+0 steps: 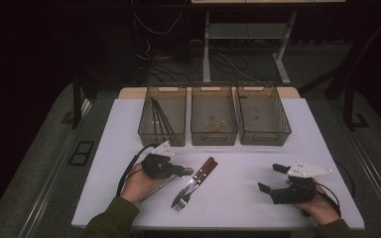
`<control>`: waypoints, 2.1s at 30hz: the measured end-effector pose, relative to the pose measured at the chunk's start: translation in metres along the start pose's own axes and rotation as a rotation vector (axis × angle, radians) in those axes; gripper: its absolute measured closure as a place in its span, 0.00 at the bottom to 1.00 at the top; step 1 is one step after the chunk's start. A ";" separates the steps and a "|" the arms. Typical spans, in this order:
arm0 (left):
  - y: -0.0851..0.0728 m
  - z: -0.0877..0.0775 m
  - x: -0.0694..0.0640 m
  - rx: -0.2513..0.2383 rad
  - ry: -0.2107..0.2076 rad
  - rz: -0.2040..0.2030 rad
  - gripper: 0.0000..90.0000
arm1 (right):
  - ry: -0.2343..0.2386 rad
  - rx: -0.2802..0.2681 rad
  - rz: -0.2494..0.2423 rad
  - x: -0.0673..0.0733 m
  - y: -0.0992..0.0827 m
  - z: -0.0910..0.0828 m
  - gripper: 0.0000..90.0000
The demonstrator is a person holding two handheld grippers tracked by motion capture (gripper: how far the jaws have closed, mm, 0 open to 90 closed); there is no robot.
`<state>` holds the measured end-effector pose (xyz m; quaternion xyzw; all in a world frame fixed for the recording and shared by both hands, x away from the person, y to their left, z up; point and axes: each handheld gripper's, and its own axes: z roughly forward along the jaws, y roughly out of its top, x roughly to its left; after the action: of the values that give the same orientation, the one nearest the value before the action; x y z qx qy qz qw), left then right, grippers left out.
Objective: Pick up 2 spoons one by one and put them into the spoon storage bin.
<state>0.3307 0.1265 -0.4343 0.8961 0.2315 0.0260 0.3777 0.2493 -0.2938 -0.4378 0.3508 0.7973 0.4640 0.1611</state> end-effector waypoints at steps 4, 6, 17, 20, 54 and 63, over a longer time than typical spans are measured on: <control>0.001 -0.003 0.002 -0.013 0.014 -0.020 0.99 | 0.000 0.001 0.000 0.000 0.000 0.000 0.14; 0.002 -0.005 0.003 -0.022 0.024 -0.029 0.99 | 0.000 0.001 -0.001 0.000 0.000 0.000 0.14; 0.018 -0.013 0.009 -0.049 0.075 -0.069 0.99 | -0.001 -0.001 0.004 -0.001 0.000 0.000 0.14; 0.024 -0.014 0.010 -0.057 0.080 -0.074 0.99 | 0.002 -0.002 0.009 0.000 0.000 0.000 0.14; 0.152 -0.005 0.048 -0.145 0.132 -0.047 0.99 | 0.005 -0.027 0.029 0.005 0.002 0.004 0.14; 0.194 0.018 0.069 -0.139 0.170 -0.045 0.99 | -0.001 -0.028 0.033 0.002 0.001 0.002 0.14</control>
<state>0.4729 0.0271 -0.3221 0.8569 0.2804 0.1096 0.4185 0.2493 -0.2910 -0.4377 0.3621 0.7847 0.4775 0.1587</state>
